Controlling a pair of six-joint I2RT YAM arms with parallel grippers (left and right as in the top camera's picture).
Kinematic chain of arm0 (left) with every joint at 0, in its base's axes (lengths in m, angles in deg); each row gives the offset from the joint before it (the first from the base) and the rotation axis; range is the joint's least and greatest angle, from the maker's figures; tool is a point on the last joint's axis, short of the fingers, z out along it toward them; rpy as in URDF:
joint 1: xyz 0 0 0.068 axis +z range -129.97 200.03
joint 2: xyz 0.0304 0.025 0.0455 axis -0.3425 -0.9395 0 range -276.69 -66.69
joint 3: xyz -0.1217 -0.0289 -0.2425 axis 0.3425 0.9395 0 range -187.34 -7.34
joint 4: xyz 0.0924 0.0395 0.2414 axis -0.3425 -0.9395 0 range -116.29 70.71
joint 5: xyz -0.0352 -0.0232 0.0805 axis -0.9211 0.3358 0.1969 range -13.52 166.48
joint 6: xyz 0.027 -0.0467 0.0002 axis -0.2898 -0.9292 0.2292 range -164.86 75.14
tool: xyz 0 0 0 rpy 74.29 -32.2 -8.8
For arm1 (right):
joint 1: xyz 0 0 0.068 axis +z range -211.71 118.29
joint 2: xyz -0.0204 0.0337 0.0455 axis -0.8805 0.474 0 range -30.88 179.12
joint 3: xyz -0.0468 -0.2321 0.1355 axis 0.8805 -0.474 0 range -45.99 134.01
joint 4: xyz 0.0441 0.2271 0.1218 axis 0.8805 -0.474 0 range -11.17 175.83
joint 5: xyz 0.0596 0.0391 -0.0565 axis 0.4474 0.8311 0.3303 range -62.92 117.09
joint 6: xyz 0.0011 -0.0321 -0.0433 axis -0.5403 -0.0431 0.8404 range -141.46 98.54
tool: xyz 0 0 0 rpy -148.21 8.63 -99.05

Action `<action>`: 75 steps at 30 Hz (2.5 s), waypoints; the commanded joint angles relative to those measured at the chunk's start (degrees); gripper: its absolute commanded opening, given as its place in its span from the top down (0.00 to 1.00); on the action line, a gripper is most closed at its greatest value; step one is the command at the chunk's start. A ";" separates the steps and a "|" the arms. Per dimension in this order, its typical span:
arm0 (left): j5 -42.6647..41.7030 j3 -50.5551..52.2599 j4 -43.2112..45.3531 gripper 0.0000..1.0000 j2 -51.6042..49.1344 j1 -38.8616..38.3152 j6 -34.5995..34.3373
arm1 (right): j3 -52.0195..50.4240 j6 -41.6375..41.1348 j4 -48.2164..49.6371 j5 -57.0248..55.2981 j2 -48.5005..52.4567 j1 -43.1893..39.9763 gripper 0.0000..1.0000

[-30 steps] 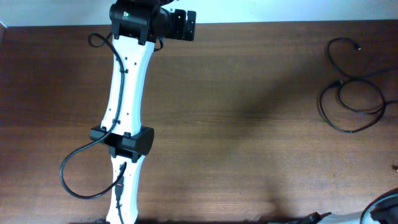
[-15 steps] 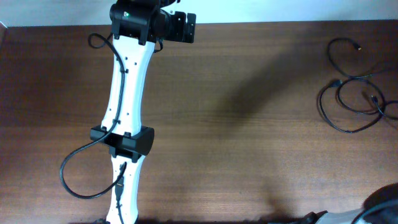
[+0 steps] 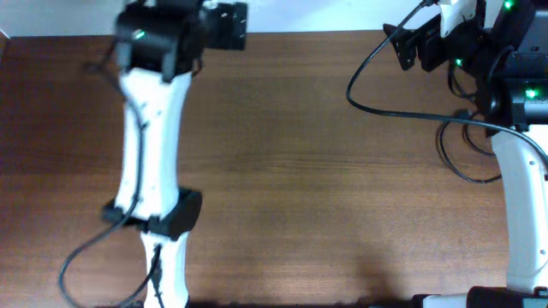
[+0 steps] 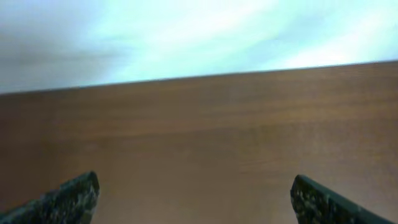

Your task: Untangle cables

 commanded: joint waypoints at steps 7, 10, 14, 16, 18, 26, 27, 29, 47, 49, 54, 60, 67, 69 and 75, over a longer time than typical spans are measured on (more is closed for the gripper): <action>12.76 8.57 -8.41 0.01 26.99 -0.02 1.14 | 0.07 0.20 -2.05 -1.42 0.02 -0.11 0.01; 14.29 9.40 -8.02 0.01 27.50 -0.02 1.16 | 0.07 0.17 -2.05 -1.38 0.04 -0.11 0.01; 14.27 9.40 -8.41 0.01 27.52 -0.02 1.16 | 0.07 0.17 -2.08 -1.38 0.04 -0.11 0.01; 14.27 9.40 -8.41 0.01 27.52 -0.02 1.16 | 0.07 0.17 -2.10 -1.38 0.04 -0.11 0.01; 14.27 9.40 -8.41 0.01 27.52 -0.02 1.16 | 0.07 0.17 -2.08 -1.38 0.04 -0.11 0.01; 14.25 9.40 -8.41 0.01 27.52 -0.02 1.16 | 0.07 0.15 -2.10 -1.38 0.04 -0.11 0.01; 14.27 9.40 -8.41 0.01 27.52 -0.02 1.16 | 0.07 0.17 -2.10 -1.38 0.04 -0.11 0.01; 14.25 9.40 -8.41 0.01 27.52 -0.02 1.16 | 0.07 0.15 -1.07 -6.34 0.04 -0.20 0.01; 14.27 9.40 -8.41 0.01 27.52 -0.02 1.16 | -78.88 0.17 47.04 -20.85 -59.89 -0.17 0.01; 14.25 9.40 -8.41 0.01 27.52 -0.02 1.16 | -83.76 0.15 46.99 -20.83 -64.89 -0.17 0.01; 14.25 9.40 -8.41 0.01 27.52 -0.02 1.16 | -92.70 0.17 47.01 -20.83 -76.91 -0.17 0.01; 14.25 9.40 -8.41 0.01 27.52 -0.02 1.16 | -99.06 -0.04 41.86 -20.61 -87.12 -0.22 0.01; 14.25 9.40 -8.41 0.01 27.52 -0.02 1.16 | -99.06 -0.04 25.94 -21.92 -89.29 -0.55 0.01; 14.25 9.40 -8.41 0.01 27.52 -0.02 1.16 | -99.06 -0.02 25.97 -21.92 -89.18 -0.50 0.01; 14.25 9.40 -8.41 0.01 27.52 -0.02 1.16 | -99.06 -0.02 25.97 -21.90 -89.15 -0.50 0.01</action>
